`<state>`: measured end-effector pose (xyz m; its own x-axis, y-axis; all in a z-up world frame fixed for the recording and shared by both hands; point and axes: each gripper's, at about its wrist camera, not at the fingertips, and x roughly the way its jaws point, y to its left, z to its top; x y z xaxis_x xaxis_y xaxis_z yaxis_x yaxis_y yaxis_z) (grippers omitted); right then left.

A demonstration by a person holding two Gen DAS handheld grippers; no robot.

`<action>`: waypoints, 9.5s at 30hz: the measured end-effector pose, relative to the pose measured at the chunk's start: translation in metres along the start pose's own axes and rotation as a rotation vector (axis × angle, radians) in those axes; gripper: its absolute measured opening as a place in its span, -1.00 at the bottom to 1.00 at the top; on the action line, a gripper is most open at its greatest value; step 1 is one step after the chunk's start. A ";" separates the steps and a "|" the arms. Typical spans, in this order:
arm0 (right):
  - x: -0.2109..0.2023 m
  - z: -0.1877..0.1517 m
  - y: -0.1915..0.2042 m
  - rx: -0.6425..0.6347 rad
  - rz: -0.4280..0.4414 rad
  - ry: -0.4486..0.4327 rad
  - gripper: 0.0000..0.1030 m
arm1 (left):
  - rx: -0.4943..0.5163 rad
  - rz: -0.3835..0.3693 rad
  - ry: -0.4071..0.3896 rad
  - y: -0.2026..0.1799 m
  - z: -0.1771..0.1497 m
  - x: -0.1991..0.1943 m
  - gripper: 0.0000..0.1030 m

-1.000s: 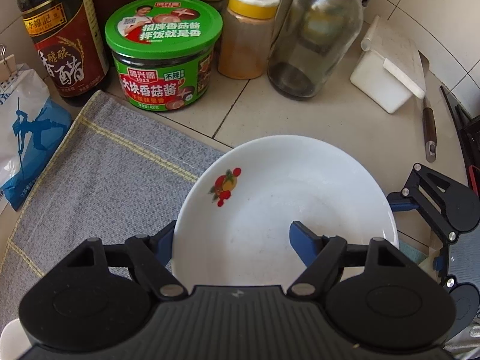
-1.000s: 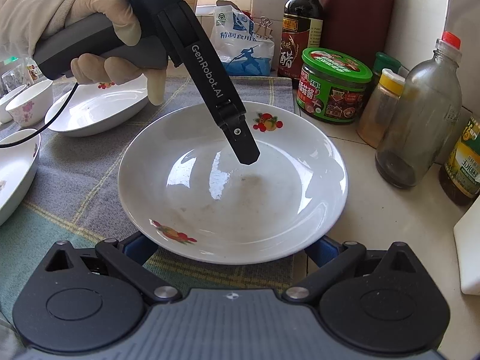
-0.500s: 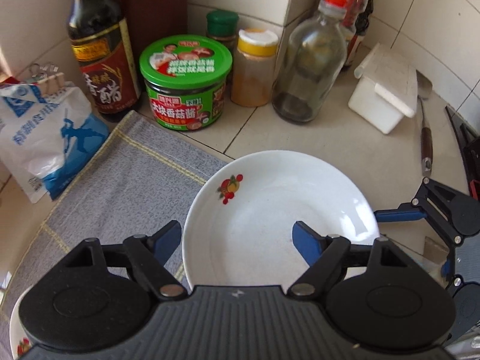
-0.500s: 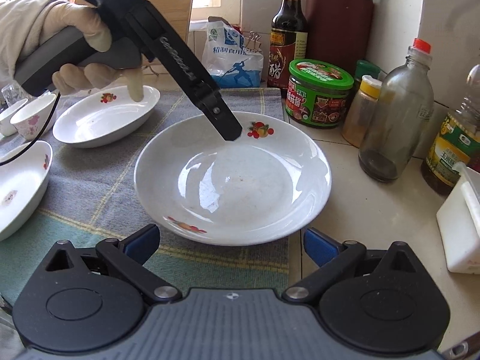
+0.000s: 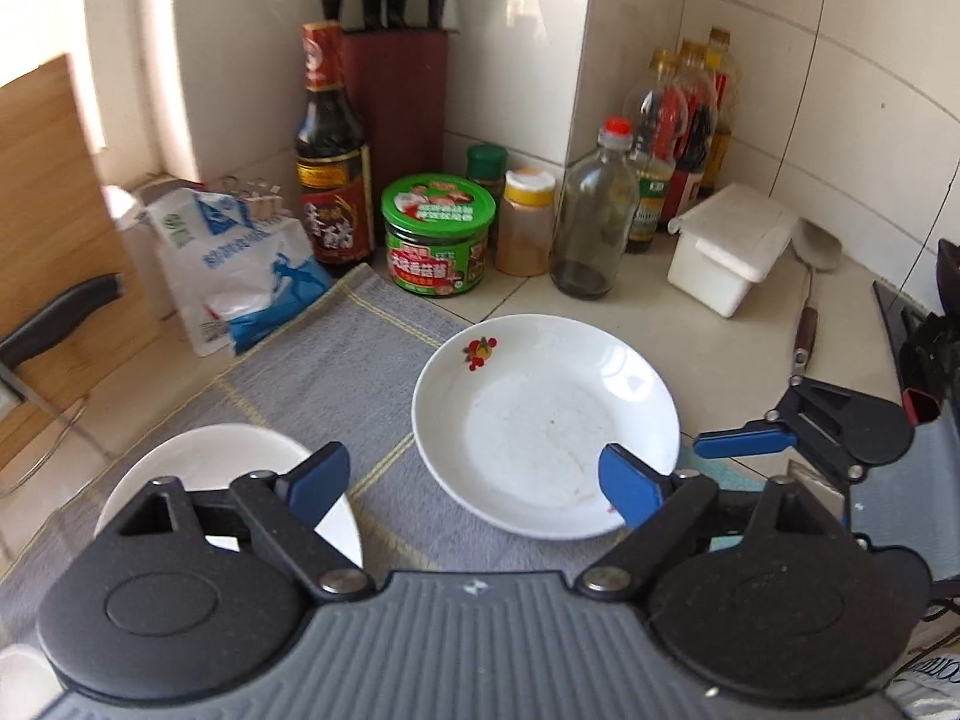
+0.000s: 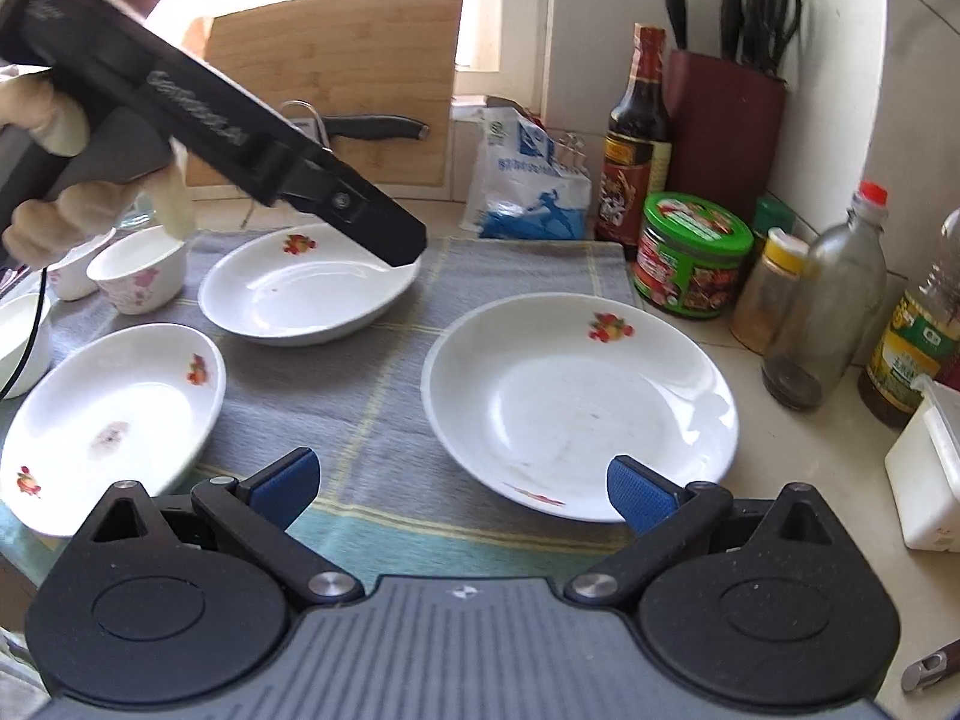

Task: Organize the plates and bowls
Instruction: 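Lower the plate onto the towel and open the left tool, then move the left tool to the brown-stained white plate and grip its rim, then lift the stained plate with the left tool toward the placed plate, then lower the stained plate onto the placed plate with the left tool, then open the left tool and withdraw it from the stacked plates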

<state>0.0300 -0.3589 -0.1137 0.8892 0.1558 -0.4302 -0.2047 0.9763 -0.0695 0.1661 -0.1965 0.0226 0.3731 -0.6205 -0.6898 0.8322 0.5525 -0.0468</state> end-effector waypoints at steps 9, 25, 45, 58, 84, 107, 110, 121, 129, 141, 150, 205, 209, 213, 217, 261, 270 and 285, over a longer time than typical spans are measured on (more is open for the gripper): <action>-0.005 0.000 0.048 0.007 0.024 0.002 1.00 | -0.081 0.149 -0.096 -0.004 -0.073 -0.082 0.82; -0.015 0.000 0.106 -0.069 0.076 -0.004 1.00 | -0.240 0.294 -0.040 0.009 -0.185 -0.126 0.83; 0.025 -0.048 0.148 -0.266 0.307 0.094 1.00 | -0.294 0.272 0.051 0.050 -0.174 -0.099 0.82; 0.023 -0.057 0.144 -0.282 0.353 -0.015 1.00 | -0.266 0.151 0.205 0.086 -0.154 -0.050 0.81; 0.030 -0.052 0.151 -0.282 0.346 -0.007 1.00 | -0.160 -0.117 0.456 0.110 -0.133 -0.008 0.57; 0.036 -0.041 0.159 -0.267 0.309 0.070 1.00 | -0.173 -0.122 0.465 0.112 -0.132 -0.007 0.57; 0.036 -0.039 0.159 -0.264 0.314 0.081 1.00 | -0.179 -0.124 0.466 0.112 -0.132 -0.008 0.57; 0.025 -0.027 0.149 -0.271 0.329 0.077 1.00 | -0.167 -0.120 0.456 0.105 -0.125 -0.014 0.57; 0.018 -0.019 0.130 -0.267 0.314 0.058 1.00 | -0.135 -0.128 0.436 0.095 -0.101 -0.011 0.57; 0.010 -0.009 0.081 -0.221 0.220 0.029 1.00 | -0.033 -0.170 0.406 0.067 -0.044 0.021 0.57; 0.004 -0.007 0.035 -0.164 0.125 0.015 1.00 | 0.065 -0.224 0.404 0.038 0.005 0.062 0.57; 0.026 -0.016 -0.060 0.049 -0.005 0.088 1.00 | 0.205 -0.375 0.465 -0.010 0.069 0.195 0.59; 0.026 -0.017 -0.060 0.049 -0.005 0.087 1.00 | 0.208 -0.368 0.470 -0.010 0.070 0.196 0.60; 0.025 -0.017 -0.061 0.052 -0.005 0.085 1.00 | 0.219 -0.360 0.470 -0.013 0.071 0.196 0.62; 0.023 -0.016 -0.061 0.044 -0.005 0.077 1.00 | 0.227 -0.338 0.469 -0.015 0.071 0.197 0.65; 0.021 -0.020 -0.061 0.028 -0.012 0.049 1.00 | 0.206 -0.226 0.353 -0.013 0.079 0.168 0.71; 0.012 -0.022 -0.051 0.022 -0.026 0.049 1.00 | 0.154 -0.143 0.172 -0.013 0.067 0.113 0.72; 0.009 0.013 -0.007 0.014 -0.140 -0.011 1.00 | -0.108 0.266 -0.058 0.011 -0.064 0.006 0.84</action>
<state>0.0448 -0.3628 -0.1053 0.9133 0.0197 -0.4069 -0.0728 0.9906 -0.1155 0.1510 -0.1580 -0.0283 0.5974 -0.4748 -0.6463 0.6547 0.7542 0.0511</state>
